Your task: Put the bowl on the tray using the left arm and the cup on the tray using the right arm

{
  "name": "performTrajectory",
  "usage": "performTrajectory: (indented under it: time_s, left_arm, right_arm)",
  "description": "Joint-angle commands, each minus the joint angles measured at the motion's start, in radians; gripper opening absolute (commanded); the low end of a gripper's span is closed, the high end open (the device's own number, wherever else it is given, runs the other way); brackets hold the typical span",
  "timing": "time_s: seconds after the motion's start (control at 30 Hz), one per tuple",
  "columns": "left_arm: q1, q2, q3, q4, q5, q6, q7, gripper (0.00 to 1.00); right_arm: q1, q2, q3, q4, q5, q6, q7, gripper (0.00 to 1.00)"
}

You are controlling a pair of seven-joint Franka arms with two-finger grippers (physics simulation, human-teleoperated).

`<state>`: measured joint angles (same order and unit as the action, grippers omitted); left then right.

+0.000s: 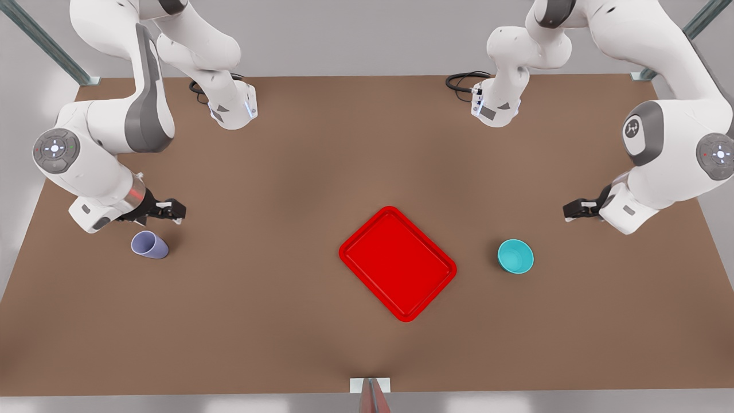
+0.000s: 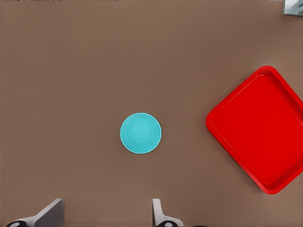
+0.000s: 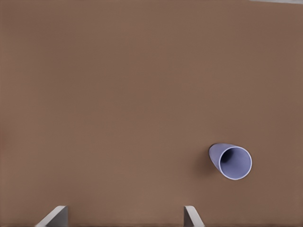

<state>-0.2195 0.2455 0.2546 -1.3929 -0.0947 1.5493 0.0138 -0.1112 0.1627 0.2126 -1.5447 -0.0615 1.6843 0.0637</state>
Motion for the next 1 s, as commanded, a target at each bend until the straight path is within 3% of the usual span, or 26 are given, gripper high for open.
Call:
performTrajectory:
  time_s: [0.0, 0.13, 0.3, 0.4, 0.67, 0.73, 0.83, 0.97]
  left_arm:
    - [0.0, 0.0, 0.0, 0.0, 0.021, 0.0, 0.0, 1.0]
    - [0.003, 0.038, 0.0, 0.0, 0.006, 0.002, 0.003, 1.0]
    - [0.054, 0.376, 0.002, -0.012, -0.345, 0.244, 0.074, 1.0]
    - [0.072, 0.36, 0.002, -0.196, -0.435, 0.449, 0.236, 1.0]
    - [0.089, 0.385, 0.0, -0.287, -0.424, 0.482, 0.433, 1.0]
    - [0.078, 0.347, 0.0, -0.405, -0.407, 0.604, 0.465, 1.0]
    - [0.078, 0.336, 0.0, -0.429, -0.407, 0.611, 0.468, 1.0]
    - [0.078, 0.362, -0.003, -0.429, -0.412, 0.611, 0.459, 1.0]
  right_arm:
    - [-0.001, 0.0, 0.001, 0.0, 0.0, 0.0, 0.001, 1.0]
    - [-0.01, 0.0, -0.001, 0.008, -0.004, -0.041, -0.004, 1.0]
    - [-0.088, 0.005, -0.004, 0.051, 0.011, -0.066, -0.004, 1.0]
    - [-0.087, 0.02, -0.006, 0.049, 0.006, -0.081, -0.001, 1.0]
    - [-0.082, 0.032, -0.004, 0.051, 0.005, -0.077, 0.021, 1.0]
    - [-0.087, 0.032, -0.004, 0.052, 0.0, -0.075, 0.022, 1.0]
    - [-0.093, 0.032, -0.004, 0.052, 0.0, -0.08, 0.018, 1.0]
    - [-0.031, 0.063, 0.001, 0.052, 0.0, -0.242, 0.019, 1.0]
